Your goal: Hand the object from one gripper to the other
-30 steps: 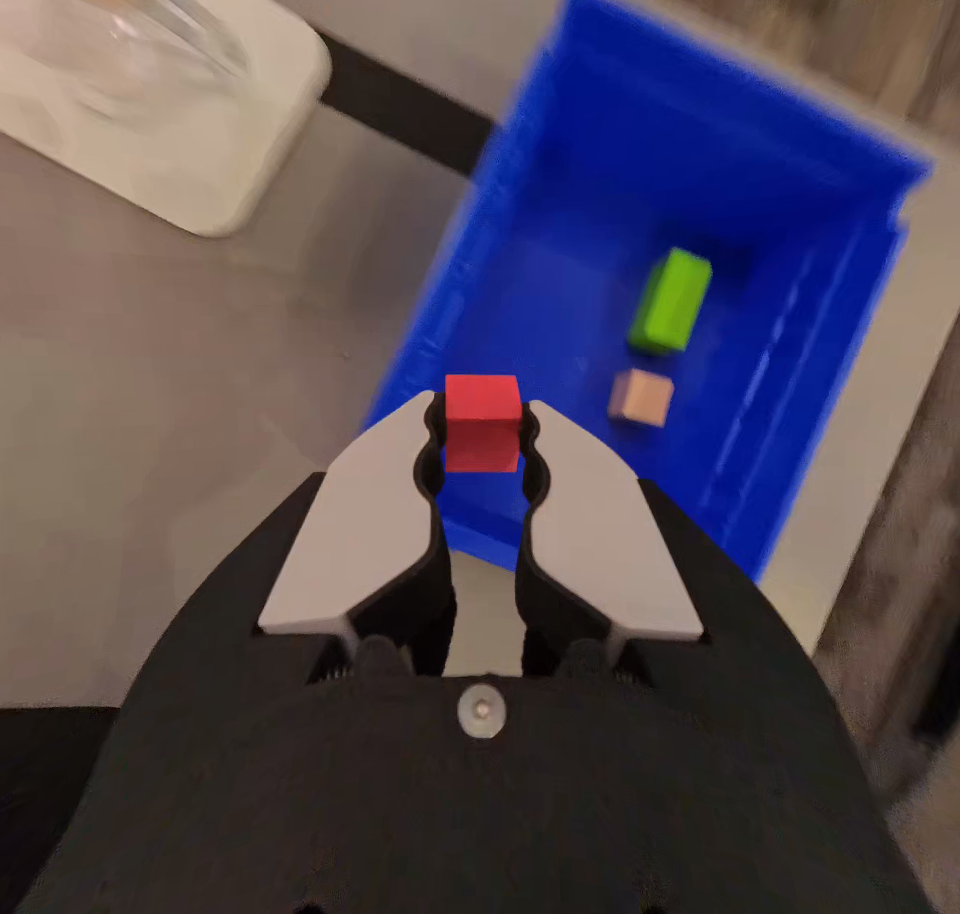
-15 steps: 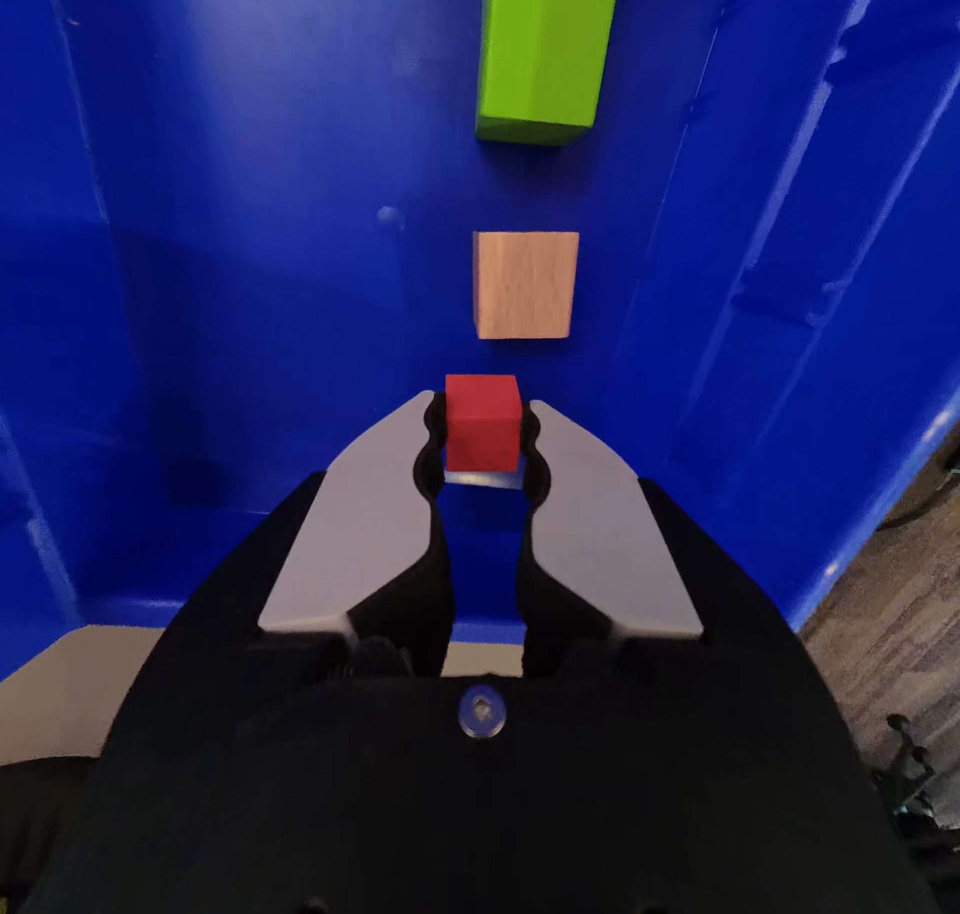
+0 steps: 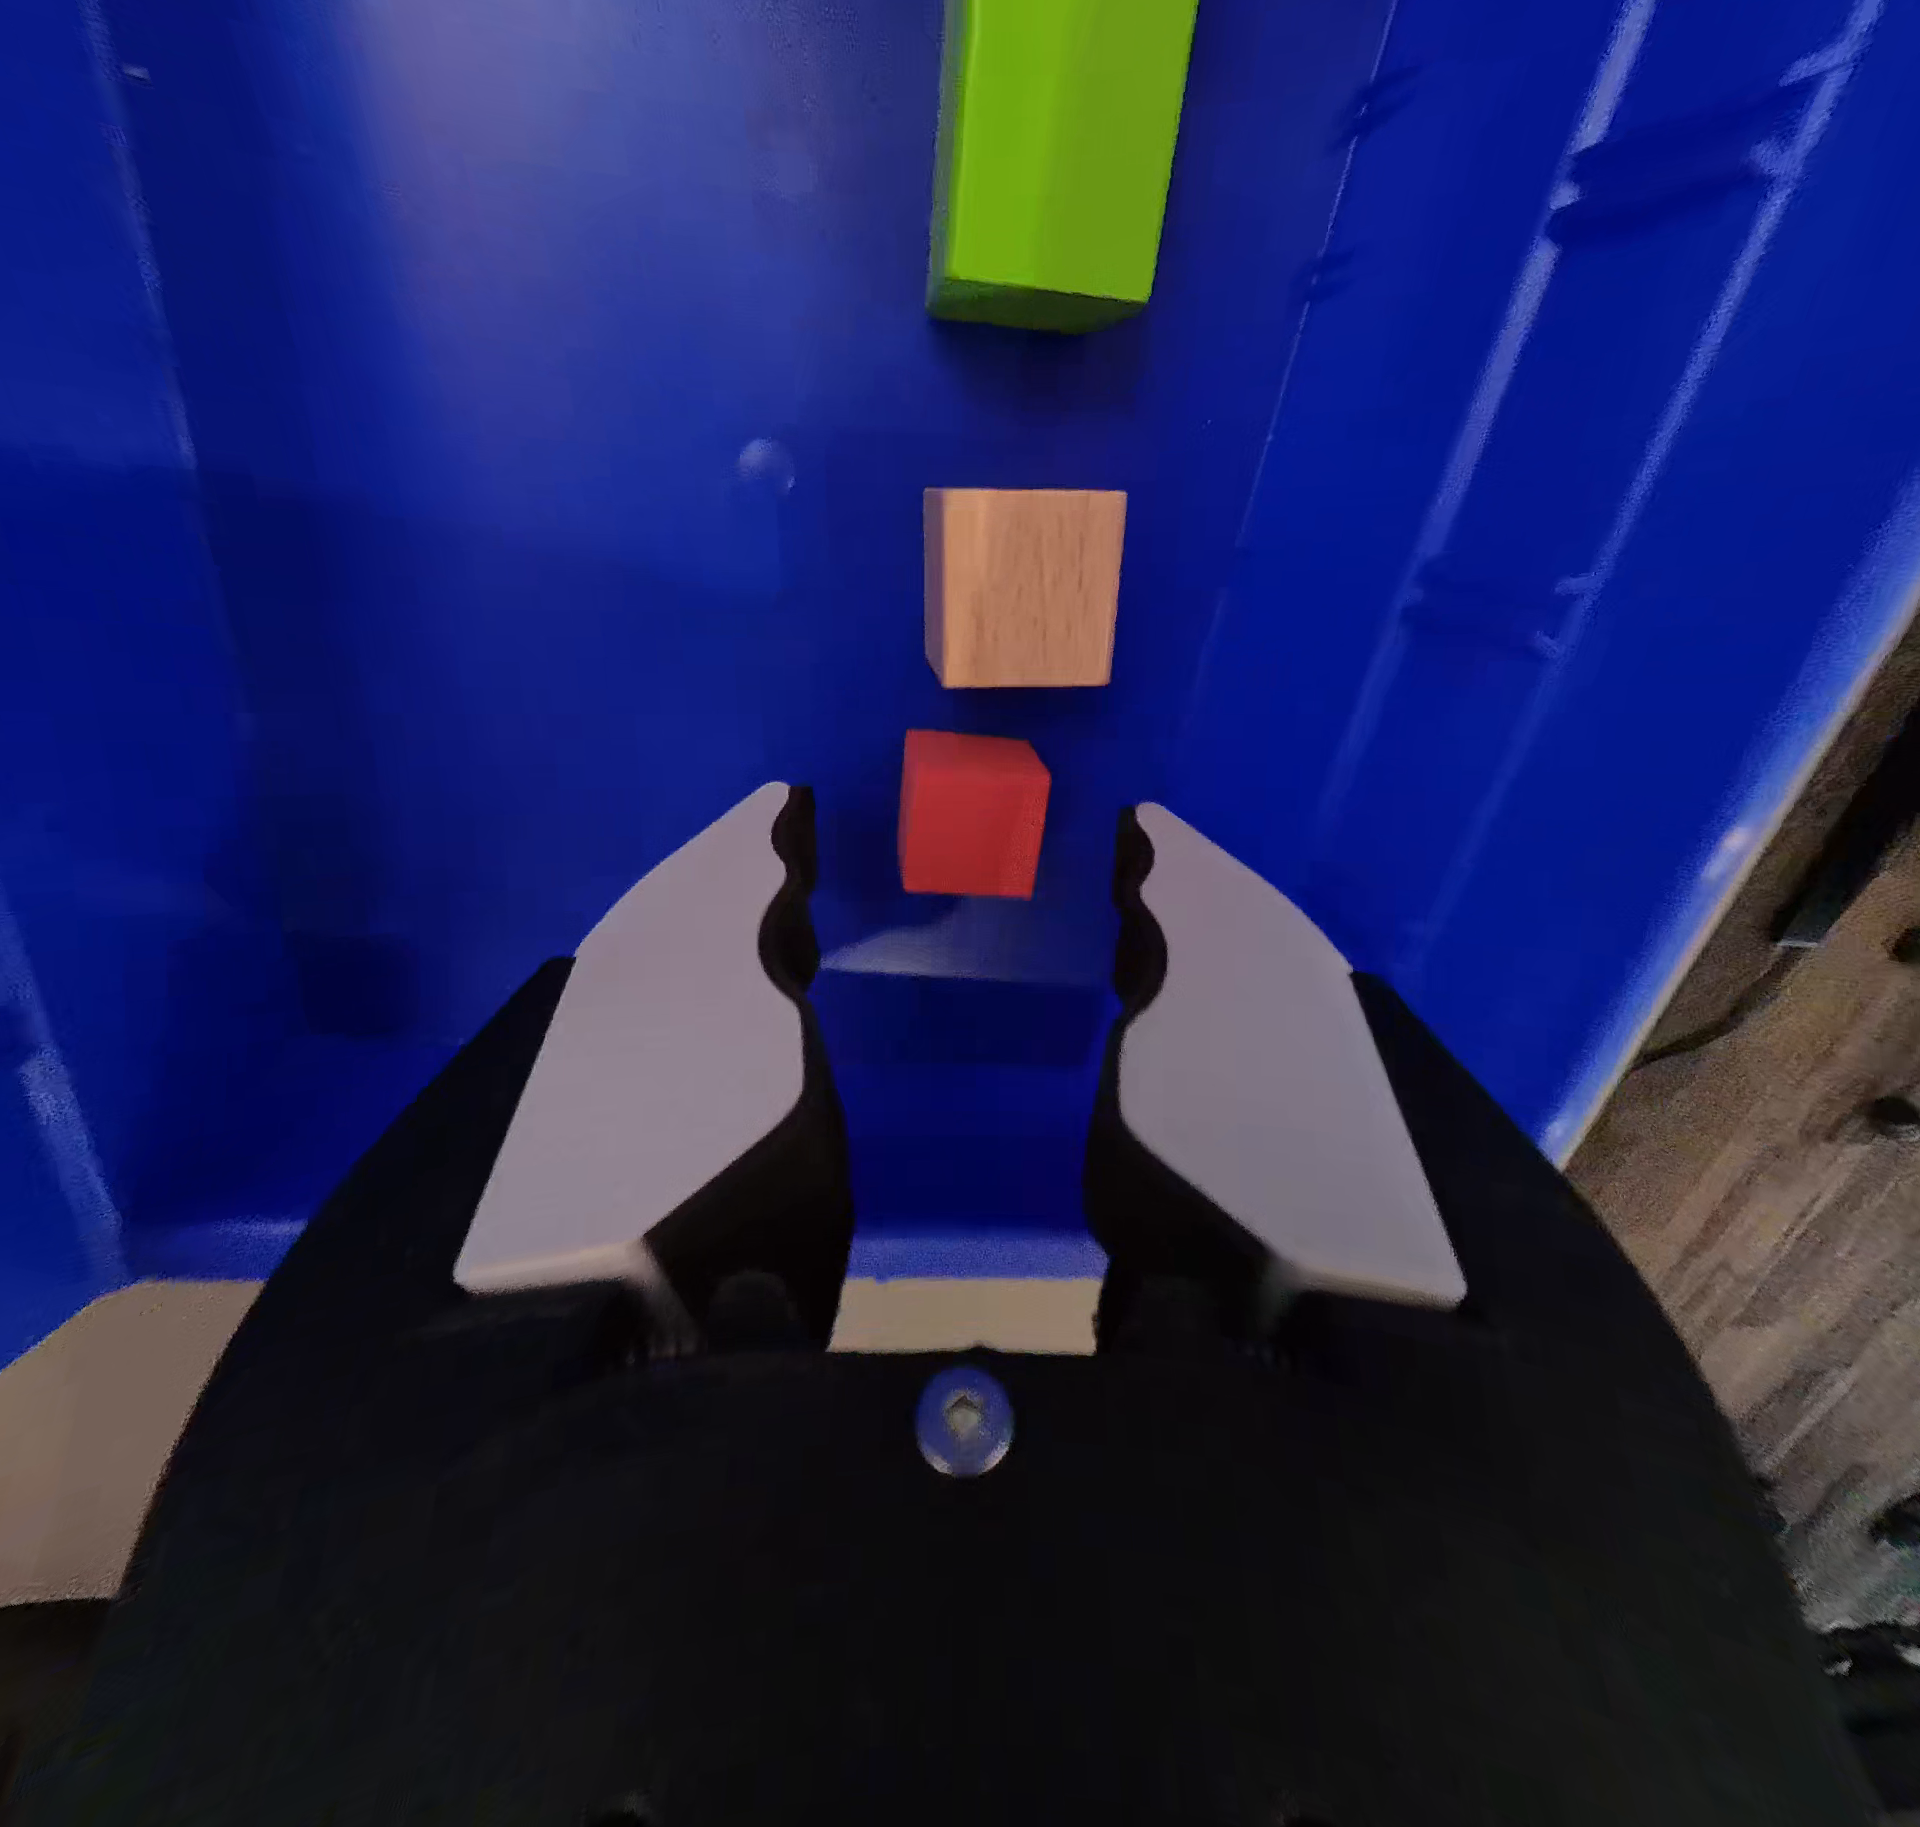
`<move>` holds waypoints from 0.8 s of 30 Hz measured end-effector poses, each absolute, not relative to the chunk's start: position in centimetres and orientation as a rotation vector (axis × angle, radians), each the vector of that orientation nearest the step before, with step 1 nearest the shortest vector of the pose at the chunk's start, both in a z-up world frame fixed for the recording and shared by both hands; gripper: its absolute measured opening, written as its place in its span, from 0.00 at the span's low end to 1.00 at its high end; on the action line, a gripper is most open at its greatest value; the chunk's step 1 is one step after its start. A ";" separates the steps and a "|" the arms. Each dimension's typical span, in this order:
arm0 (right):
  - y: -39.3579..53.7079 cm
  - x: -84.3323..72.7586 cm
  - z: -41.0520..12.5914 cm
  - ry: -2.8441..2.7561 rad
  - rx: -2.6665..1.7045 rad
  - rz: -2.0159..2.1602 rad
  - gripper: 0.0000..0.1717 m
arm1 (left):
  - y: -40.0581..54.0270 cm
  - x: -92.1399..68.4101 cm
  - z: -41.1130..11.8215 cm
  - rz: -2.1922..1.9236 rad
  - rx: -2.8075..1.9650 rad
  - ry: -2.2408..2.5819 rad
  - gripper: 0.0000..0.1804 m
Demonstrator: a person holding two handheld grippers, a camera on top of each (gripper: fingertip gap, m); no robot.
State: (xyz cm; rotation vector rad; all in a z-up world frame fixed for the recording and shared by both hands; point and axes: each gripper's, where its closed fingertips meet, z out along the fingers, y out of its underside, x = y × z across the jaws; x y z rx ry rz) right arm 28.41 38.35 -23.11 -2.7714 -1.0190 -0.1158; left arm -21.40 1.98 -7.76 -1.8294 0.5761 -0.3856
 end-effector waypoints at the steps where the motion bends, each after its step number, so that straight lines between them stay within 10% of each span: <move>1: 38.0 28.2 -22.3 -1.024 -2.738 -0.114 0.32 | 1.7 -22.5 -7.7 -0.345 -1.858 0.579 0.07; 24: 31.3 22.7 -17.2 -1.225 -2.422 -0.071 0.27 | 1.1 -27.5 -25.6 -0.149 -2.699 1.282 0.15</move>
